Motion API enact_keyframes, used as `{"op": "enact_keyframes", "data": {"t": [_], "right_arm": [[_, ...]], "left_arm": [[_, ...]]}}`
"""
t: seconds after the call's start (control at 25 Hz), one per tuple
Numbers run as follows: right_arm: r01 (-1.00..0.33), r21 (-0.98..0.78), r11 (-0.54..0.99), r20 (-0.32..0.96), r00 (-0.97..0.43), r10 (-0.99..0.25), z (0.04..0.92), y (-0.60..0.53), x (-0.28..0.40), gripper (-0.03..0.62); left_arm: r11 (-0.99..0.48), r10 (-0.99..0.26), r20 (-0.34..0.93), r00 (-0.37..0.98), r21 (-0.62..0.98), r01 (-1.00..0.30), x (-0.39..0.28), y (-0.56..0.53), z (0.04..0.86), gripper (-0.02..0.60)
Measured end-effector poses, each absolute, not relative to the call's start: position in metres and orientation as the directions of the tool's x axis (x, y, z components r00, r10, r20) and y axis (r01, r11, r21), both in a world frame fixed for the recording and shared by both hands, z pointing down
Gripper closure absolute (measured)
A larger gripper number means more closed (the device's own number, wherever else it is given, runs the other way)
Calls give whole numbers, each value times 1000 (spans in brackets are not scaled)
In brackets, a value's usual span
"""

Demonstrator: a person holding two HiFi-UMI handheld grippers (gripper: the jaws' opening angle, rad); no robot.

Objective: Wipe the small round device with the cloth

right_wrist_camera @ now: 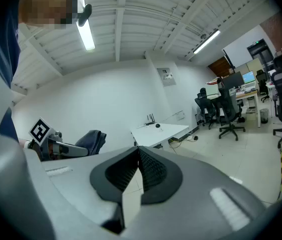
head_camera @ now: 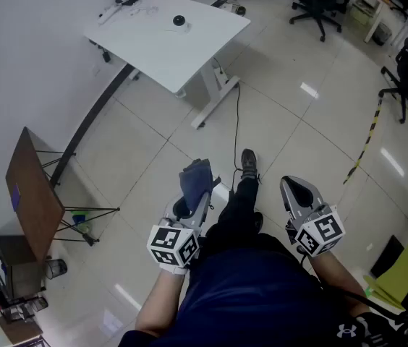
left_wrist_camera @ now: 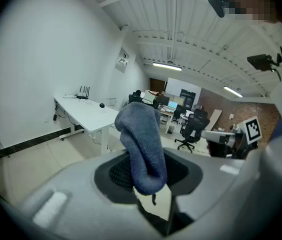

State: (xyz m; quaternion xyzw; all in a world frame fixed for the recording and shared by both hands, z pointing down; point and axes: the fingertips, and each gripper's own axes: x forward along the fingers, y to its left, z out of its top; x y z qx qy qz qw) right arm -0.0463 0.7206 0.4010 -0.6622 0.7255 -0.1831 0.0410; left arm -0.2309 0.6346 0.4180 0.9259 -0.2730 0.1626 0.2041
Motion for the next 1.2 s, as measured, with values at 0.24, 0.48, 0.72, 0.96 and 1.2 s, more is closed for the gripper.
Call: {"op": "enact_keyframes", "data": {"t": [0.24,0.48,0.72,0.96,1.2], "right_arm": [[-952,-296,74,197,-137,-971,407,700,-55,583],[-962,-269,37,179,-88,-980,393,663,-29,583],[-964,-267,3,236,-68,-969,409,569,-26,583],[-969,-242,-49,245,-12,-969,392,494,-23,583],[-969,-232,-88,261,25,-965,395,447,6,583]], "left_arm": [[-741,-486,378,788,300,-601,-246,606,418,463],[-753,-485,336,808,310,-581,-227,567,412,463],[-759,-444,338,830,351,-549,-231,497,434,463],[-779,-391,340,855,372,-505,-222,402,447,463],[-817,-350,300,887,365,-446,-182,337,430,463]]}}
